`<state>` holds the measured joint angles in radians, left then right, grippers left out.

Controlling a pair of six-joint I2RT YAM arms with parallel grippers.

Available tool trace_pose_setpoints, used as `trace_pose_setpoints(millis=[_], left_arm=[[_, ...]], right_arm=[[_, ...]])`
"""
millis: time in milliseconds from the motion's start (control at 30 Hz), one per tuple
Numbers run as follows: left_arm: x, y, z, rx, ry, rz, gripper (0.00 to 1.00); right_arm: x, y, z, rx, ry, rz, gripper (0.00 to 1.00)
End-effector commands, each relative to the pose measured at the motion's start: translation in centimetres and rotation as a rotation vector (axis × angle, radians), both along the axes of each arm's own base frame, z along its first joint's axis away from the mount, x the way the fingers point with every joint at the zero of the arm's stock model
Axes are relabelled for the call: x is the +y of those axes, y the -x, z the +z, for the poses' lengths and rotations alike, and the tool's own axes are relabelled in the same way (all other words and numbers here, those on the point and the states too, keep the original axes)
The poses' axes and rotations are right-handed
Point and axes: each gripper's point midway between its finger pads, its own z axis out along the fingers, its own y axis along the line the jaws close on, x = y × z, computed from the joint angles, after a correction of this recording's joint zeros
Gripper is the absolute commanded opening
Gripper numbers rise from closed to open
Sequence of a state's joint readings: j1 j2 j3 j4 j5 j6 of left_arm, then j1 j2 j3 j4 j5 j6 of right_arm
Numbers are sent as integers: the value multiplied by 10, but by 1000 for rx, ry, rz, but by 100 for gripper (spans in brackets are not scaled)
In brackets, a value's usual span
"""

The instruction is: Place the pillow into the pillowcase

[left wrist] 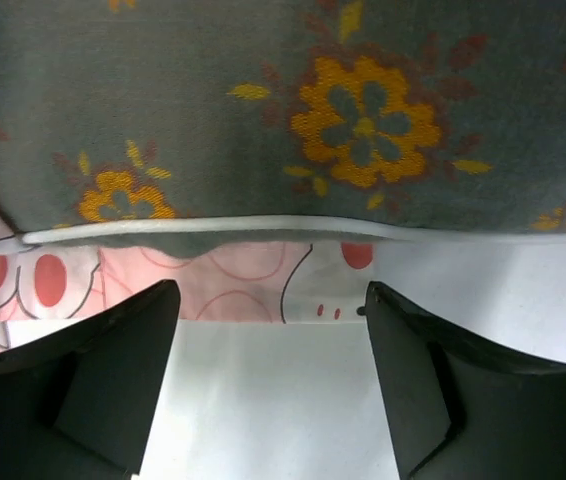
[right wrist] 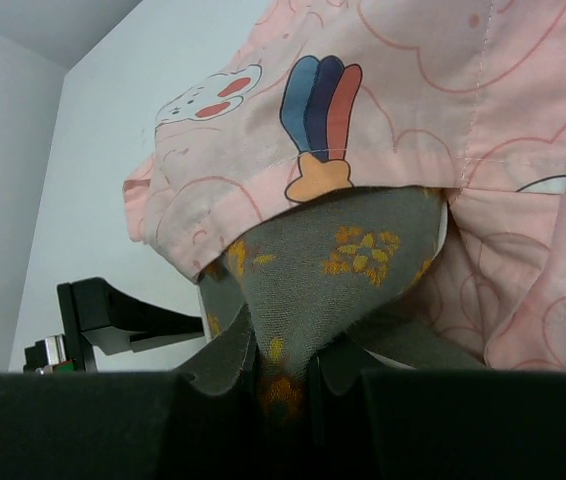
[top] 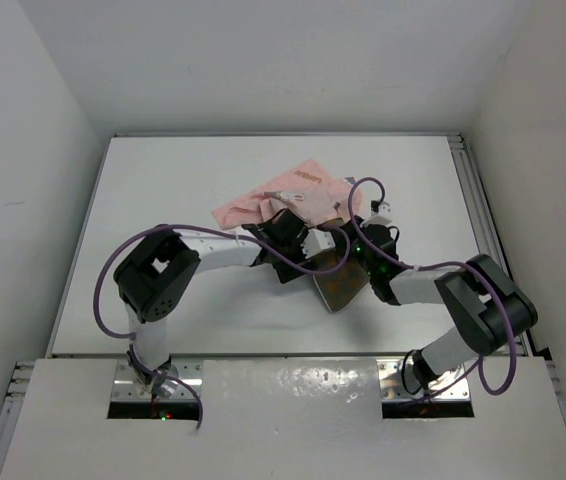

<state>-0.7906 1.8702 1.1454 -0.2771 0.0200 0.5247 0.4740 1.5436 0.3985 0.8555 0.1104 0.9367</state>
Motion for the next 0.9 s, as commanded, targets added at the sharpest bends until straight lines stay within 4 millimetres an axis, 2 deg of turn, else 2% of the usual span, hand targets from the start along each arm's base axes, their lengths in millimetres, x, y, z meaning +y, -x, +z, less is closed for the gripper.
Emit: trace_pose_setpoints(millis=[0,67,133,233,300,400,467,500,567,600,633,733,867], left_arm=[[-6,13,-13,38,7,-75,73],[-8,27,-21,96,8,-114,73],[-6,32,-29,125,-8,-112,73],[-1,49,-28,209,-20,-122,70],[-7,55,-20,253,18,-141,67],[-3,61,-5,280,104,-141,63],[-4,60,5,242,146,-146,55],[-6,61,7,233,144,-157,54],[-6,56,3,203,105,-137,56],[-6,56,-7,208,79,-114,58],[-10,49,-7,187,78,-102,64],[-7,35,-20,161,44,-44,70],[2,16,-25,65,22,46,73]], right_arm=[[16,-15,81,-221,-146,23,0],[15,-15,81,-222,-142,25,0],[17,-15,83,-224,-144,28,0],[14,-14,84,-228,-140,25,0],[13,-13,85,-229,-133,24,0],[11,-14,84,-223,-126,20,0],[13,-14,85,-225,-130,24,0],[13,-14,83,-220,-131,24,0],[14,-12,83,-221,-134,29,0],[14,-12,83,-220,-134,31,0],[13,-11,84,-223,-135,31,0],[13,-9,84,-223,-138,35,0],[11,-6,85,-224,-139,35,0]])
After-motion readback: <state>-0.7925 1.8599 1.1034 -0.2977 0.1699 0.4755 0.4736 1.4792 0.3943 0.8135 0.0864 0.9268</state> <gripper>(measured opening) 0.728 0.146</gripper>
